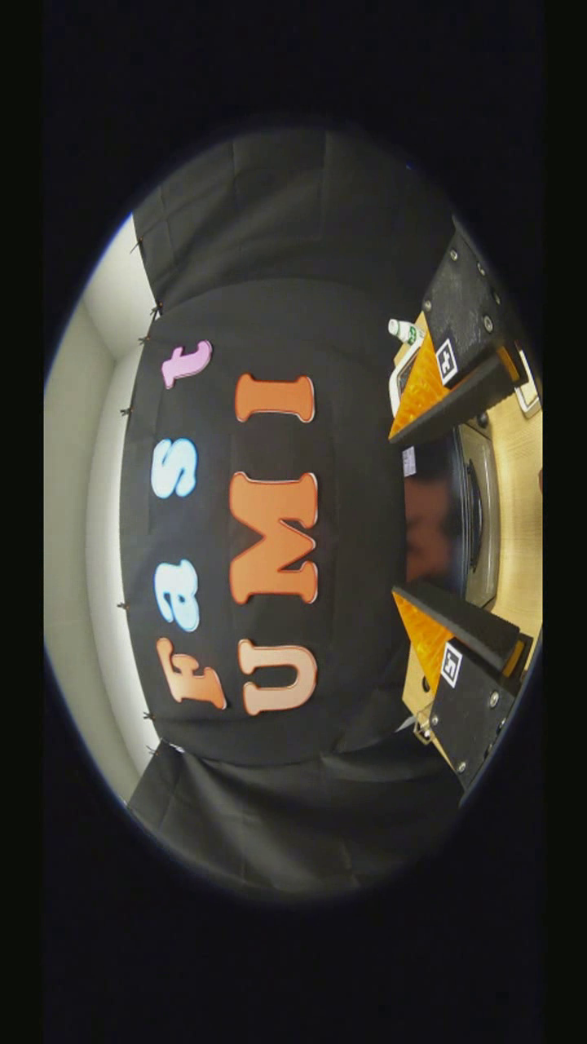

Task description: Open the toaster oven, put the food inside, and close the toaster oven door.

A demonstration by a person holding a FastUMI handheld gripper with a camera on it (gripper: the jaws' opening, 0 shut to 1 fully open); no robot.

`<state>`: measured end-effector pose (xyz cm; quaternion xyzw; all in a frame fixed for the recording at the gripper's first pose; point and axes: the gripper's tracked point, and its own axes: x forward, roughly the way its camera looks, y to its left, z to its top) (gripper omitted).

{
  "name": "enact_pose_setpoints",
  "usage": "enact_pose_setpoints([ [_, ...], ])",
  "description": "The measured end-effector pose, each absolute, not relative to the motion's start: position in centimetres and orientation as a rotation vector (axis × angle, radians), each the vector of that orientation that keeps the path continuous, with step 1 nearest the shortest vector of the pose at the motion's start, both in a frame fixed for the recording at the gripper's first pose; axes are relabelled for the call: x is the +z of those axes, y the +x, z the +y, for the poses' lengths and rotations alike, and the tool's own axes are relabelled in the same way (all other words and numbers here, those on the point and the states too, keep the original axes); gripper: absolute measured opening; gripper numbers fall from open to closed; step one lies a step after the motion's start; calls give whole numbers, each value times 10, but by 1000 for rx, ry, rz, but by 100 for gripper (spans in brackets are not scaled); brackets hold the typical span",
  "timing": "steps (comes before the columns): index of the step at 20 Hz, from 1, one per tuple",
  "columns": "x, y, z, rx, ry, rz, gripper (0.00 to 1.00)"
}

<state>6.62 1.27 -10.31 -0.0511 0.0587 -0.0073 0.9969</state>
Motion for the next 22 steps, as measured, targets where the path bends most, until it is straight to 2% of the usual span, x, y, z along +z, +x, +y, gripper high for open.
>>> enact_pose_setpoints([
  [9, -191, 131, 1, -50, -215, 234, 99],
  [16, -252, 135, -9, -57, -211, 345, 100],
  [22, -267, 125, -8, -42, -106, 372, 100],
])
